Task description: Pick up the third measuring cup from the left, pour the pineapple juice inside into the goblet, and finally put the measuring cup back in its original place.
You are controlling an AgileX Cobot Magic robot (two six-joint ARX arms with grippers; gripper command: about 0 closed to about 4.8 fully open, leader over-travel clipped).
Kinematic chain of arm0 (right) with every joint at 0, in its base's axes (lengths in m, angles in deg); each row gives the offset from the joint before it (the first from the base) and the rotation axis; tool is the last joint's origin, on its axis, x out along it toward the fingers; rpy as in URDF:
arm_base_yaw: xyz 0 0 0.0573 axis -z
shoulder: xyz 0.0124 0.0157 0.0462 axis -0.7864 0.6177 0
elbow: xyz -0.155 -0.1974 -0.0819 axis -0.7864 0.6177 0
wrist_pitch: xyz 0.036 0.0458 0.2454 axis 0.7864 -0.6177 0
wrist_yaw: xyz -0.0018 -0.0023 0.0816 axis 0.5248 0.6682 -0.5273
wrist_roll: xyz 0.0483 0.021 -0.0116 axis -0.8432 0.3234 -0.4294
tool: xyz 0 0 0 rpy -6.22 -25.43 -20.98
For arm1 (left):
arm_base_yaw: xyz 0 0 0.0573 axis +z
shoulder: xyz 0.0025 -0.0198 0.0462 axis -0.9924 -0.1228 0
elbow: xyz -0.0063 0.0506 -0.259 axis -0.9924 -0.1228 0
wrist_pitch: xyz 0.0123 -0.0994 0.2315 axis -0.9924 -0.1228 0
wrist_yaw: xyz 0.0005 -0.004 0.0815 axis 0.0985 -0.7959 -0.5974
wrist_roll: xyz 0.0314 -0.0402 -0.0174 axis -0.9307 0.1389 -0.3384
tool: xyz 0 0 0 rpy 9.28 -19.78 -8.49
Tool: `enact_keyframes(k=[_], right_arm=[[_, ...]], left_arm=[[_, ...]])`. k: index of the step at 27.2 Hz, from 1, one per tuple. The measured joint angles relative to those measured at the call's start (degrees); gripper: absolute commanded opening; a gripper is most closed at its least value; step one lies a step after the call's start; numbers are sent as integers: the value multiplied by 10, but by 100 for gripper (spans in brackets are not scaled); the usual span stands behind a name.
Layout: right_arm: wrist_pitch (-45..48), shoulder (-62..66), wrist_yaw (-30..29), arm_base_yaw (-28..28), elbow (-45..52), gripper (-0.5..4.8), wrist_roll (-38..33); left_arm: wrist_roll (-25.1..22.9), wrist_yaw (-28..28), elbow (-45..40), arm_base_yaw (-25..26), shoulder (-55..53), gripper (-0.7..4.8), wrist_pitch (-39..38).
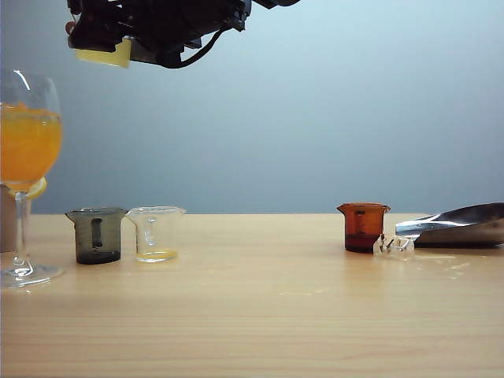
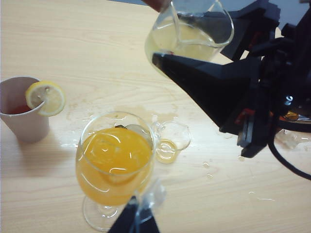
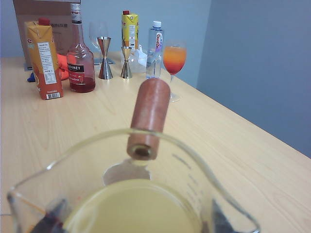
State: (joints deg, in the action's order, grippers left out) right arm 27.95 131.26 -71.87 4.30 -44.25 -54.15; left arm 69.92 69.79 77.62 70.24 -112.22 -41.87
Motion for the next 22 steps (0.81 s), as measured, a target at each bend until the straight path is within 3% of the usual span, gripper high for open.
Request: enact_keyframes(k=[22], right_arm=[[14, 6, 7, -24, 0, -6, 45]], left_arm=[[0, 0, 0, 0, 0, -6, 0]])
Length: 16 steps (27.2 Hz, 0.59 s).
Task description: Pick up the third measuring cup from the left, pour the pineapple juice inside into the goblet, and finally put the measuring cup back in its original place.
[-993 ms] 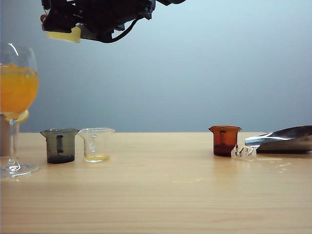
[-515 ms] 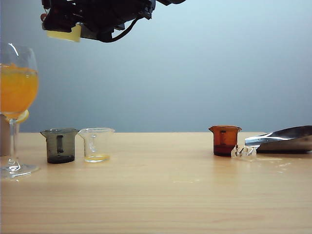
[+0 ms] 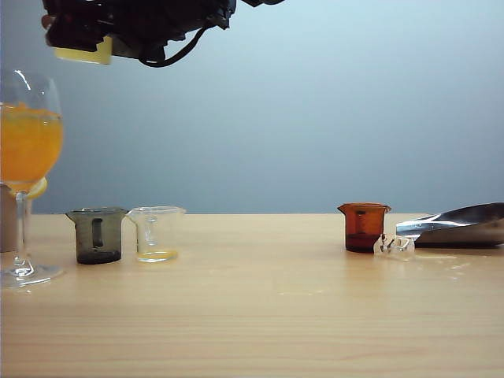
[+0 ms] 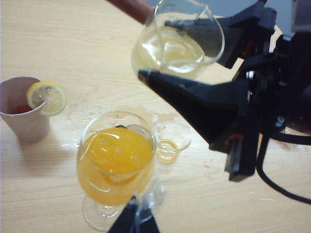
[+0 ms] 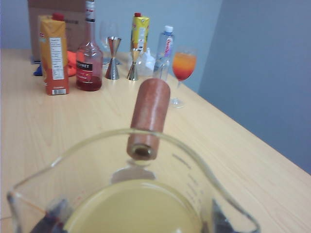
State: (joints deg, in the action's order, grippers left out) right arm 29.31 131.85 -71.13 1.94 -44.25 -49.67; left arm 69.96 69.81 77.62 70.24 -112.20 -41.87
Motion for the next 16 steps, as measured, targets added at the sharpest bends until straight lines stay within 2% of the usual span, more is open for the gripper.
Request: enact_keyframes(k=[12, 16], right_arm=[[-1, 2, 9, -1, -1, -6, 39], [-92, 23, 1, -1, -83, -6, 39]], left_arm=[[0, 2, 0, 0, 0, -6, 0], [0, 2, 0, 0, 0, -6, 0]])
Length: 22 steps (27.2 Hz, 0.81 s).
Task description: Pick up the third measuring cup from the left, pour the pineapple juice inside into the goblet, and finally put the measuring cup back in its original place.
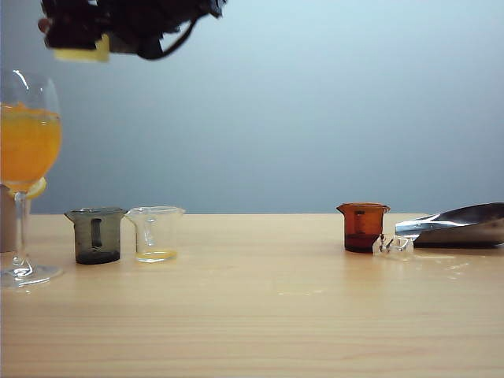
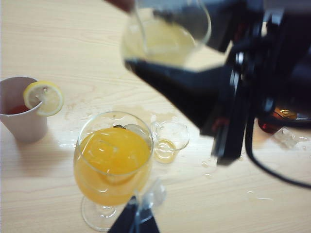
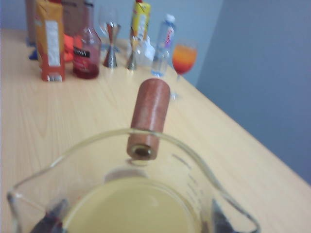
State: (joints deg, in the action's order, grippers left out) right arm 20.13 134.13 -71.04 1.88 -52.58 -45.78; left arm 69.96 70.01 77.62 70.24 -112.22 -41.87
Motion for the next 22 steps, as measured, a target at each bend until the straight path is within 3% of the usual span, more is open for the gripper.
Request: enact_keyframes(k=[11, 22], right_arm=[[-57, 21, -9, 0, -47, -6, 4], [-73, 22, -11, -3, -46, -5, 108]], left_arm=[[0, 0, 0, 0, 0, -6, 0], [0, 0, 0, 0, 1, -6, 0]])
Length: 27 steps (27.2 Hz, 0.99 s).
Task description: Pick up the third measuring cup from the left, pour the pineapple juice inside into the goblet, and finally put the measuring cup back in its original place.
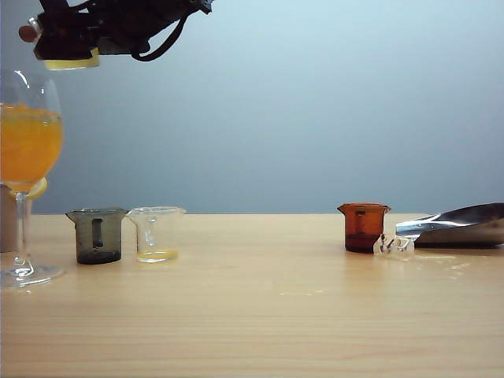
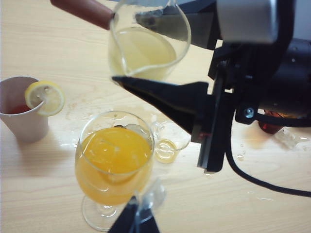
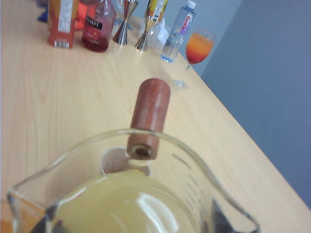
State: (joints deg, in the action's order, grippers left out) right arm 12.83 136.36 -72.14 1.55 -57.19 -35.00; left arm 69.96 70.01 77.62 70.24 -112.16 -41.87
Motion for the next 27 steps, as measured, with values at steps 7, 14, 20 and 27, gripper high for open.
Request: enact_keyframes(k=[7, 14, 20, 27], right_arm=[[-8, 0, 0, 0, 0, -5, 62], [-8, 0, 0, 0, 0, -5, 98], [-7, 0, 0, 0, 0, -5, 136], [-7, 0, 0, 0, 0, -6, 157]], left_arm=[[0, 0, 0, 0, 0, -6, 0], [0, 0, 0, 0, 0, -6, 0], [0, 0, 0, 0, 0, -6, 0], [0, 0, 0, 0, 0, -6, 0]])
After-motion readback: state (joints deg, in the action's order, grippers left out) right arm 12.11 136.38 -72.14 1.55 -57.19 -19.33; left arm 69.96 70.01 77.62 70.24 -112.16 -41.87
